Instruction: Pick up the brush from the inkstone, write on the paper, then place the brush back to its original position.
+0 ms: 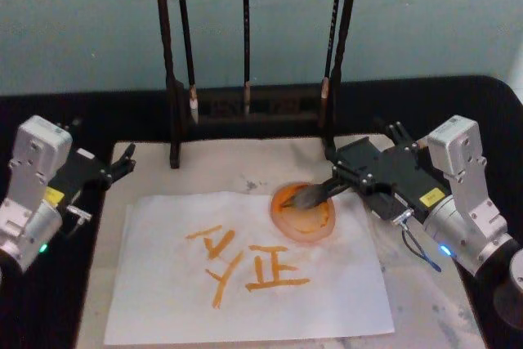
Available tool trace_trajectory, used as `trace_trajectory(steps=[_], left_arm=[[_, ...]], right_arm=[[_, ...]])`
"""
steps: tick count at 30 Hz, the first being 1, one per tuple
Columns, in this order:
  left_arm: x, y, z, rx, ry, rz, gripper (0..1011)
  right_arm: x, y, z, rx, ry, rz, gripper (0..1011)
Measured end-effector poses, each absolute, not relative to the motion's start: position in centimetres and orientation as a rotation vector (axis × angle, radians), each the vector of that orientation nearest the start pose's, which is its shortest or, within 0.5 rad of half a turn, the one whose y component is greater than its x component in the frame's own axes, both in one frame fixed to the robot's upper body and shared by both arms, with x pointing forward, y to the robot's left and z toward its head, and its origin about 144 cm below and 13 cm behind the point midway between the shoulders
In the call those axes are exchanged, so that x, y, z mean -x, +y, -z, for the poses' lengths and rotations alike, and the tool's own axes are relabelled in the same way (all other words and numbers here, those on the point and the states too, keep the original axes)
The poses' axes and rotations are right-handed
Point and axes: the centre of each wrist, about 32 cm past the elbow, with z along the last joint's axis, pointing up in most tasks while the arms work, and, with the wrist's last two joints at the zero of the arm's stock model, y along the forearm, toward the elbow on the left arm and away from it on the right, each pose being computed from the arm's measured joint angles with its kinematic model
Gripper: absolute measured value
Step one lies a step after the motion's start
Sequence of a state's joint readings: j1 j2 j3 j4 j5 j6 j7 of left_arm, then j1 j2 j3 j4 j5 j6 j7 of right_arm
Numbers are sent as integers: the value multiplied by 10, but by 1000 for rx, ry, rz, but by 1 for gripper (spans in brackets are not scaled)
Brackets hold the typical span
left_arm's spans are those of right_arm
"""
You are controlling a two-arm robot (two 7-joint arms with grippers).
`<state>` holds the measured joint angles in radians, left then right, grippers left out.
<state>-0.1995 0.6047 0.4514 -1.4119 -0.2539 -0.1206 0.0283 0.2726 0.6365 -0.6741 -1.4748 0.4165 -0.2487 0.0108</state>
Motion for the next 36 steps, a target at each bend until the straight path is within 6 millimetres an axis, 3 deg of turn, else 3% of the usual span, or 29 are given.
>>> trace_trajectory(steps=[36], left_arm=[[-489, 310, -1140, -304, -285, -1248, 1010]], right_arm=[[-480, -259, -1141, 119, -243, 1020, 1000]])
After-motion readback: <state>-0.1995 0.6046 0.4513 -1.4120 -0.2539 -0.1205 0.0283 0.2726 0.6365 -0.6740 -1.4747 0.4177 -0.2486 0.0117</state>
